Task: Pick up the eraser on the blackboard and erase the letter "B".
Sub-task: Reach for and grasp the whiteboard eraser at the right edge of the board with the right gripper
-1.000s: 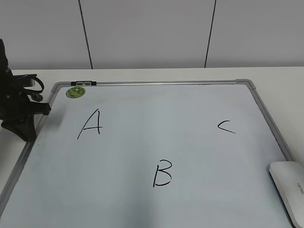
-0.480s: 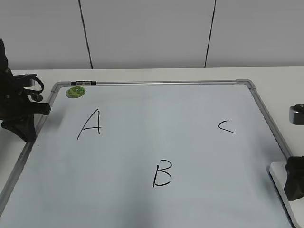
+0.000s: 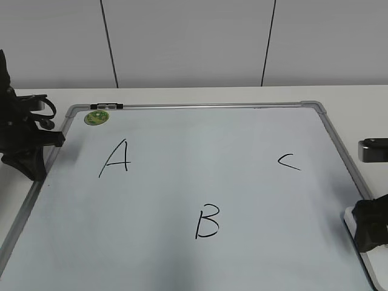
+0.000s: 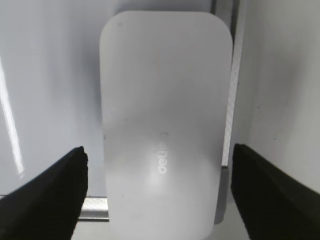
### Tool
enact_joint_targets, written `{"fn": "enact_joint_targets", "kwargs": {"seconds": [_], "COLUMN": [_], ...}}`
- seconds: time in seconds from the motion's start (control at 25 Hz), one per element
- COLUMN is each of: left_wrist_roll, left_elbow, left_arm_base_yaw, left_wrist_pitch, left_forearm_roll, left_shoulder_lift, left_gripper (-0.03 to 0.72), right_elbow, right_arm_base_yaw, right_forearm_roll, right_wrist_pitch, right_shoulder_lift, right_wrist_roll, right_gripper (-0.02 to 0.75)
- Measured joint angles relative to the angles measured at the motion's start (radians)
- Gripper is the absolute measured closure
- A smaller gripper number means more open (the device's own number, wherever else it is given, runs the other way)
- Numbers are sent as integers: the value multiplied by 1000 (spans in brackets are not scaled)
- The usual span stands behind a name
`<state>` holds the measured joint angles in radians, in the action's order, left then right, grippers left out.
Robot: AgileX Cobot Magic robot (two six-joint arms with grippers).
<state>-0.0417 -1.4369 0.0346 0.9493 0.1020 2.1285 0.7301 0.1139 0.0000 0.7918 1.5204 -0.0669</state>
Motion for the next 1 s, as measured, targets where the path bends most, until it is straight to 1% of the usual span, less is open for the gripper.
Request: {"fn": "enact_joint_targets", "kwargs": {"seconds": [0.52, 0.68, 0.8, 1.0], "left_wrist_roll": [0, 0, 0, 0], "left_elbow": [0, 0, 0, 0], "left_arm_base_yaw": [0, 0, 0, 0], "left_wrist_pitch": [0, 0, 0, 0], "left_forearm_roll": [0, 0, 0, 0], "left_shoulder_lift": [0, 0, 0, 0], "left_gripper": [656, 656, 655, 653], "right_elbow": [23, 23, 23, 23], "right_arm_base_yaw": [0, 0, 0, 0], "right_forearm_roll": [0, 0, -10, -11], "right_wrist_pitch": [-53, -58, -58, -58], "right_shoulder_lift": [110, 128, 127, 127], "right_wrist_roll": [-17, -19, -18, -19], "right_gripper": [77, 125, 194, 213]}}
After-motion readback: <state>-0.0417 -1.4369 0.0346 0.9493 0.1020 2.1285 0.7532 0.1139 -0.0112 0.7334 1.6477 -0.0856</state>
